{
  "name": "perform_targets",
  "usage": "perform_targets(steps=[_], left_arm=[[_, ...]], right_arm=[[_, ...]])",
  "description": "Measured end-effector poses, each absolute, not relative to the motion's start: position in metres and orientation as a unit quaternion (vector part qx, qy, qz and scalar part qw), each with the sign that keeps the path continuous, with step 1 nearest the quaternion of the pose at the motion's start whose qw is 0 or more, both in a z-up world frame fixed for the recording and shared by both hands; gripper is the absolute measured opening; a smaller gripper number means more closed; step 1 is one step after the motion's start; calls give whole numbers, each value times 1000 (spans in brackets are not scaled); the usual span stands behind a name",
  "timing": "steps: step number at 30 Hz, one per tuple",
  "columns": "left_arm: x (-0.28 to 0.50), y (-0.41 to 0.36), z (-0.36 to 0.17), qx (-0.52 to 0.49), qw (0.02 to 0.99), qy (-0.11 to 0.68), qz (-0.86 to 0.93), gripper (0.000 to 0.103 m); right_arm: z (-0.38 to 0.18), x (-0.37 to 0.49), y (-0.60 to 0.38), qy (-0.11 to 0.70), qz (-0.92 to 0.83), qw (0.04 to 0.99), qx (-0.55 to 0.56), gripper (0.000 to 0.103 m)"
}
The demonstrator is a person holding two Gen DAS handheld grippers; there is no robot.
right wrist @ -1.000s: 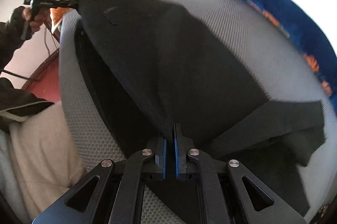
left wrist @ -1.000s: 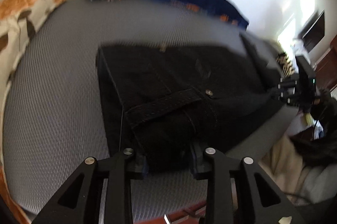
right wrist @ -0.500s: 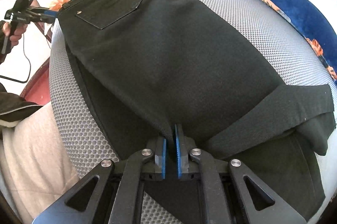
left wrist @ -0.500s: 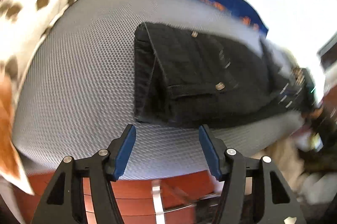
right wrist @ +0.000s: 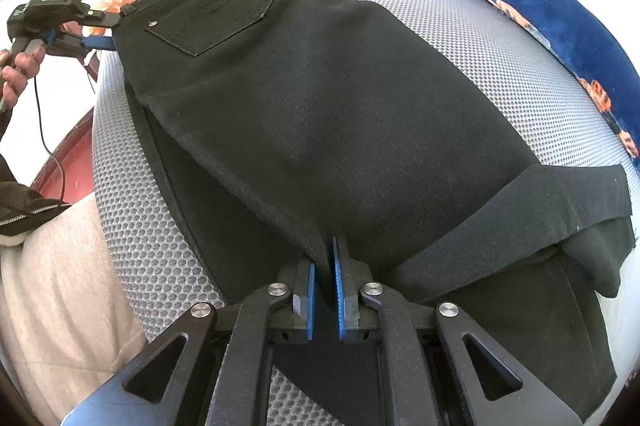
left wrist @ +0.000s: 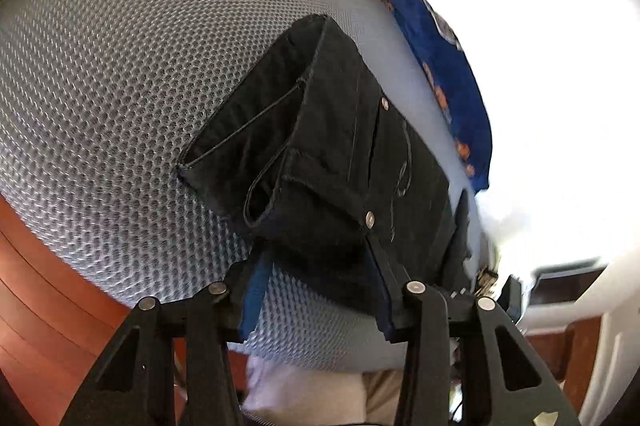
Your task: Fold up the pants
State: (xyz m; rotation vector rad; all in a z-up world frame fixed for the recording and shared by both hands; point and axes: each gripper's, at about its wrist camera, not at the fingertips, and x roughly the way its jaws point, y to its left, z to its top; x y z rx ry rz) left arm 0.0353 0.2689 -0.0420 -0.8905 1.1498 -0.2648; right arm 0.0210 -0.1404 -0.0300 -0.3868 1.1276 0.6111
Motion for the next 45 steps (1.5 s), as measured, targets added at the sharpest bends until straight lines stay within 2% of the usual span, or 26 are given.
perform_targets(steps=[4,8,9,17,21,25,32,35,37,38,40,42,45], left_arm=[[44,274,-49,-429,731,520,-107,40],[61,270,-47,-413,739,525,-85,18],[66,267,-42,-395,745,532,-84,15],[101,261,2,-289,792,526,-109,13],[111,250,-22,-211,794,558,-116,14],[110,254,-41,-212,791,560,-124,15],[90,240,-41,-141,813,554,-114,23],[86,236,-37,-135,819,549,-102,34],[78,234,-28,-116,827,542,-92,52],[73,233,-24,-99,833,538,-84,66],[62,233,-16,-49,846,525,-75,69],[52,232,-8,-17,850,523,-67,68],[39,227,18,-7,869,490,-65,67]], right_arm=[[-30,22,-143,522,284,785,-175,9],[-30,22,-145,522,283,786,-172,9],[-29,22,-145,522,283,787,-169,9],[-9,12,-142,510,291,798,-138,9],[-7,-4,-127,503,289,797,-168,9],[-24,-11,-123,527,302,779,-152,9],[-32,-4,-127,532,298,781,-133,10],[-33,-4,-125,527,290,788,-131,11],[-31,-4,-130,529,288,789,-117,13],[-30,-2,-133,532,287,790,-105,16],[-26,-1,-142,534,289,791,-77,28],[-21,-5,-149,531,287,795,-65,51],[-8,-15,-156,516,287,804,-65,51]])
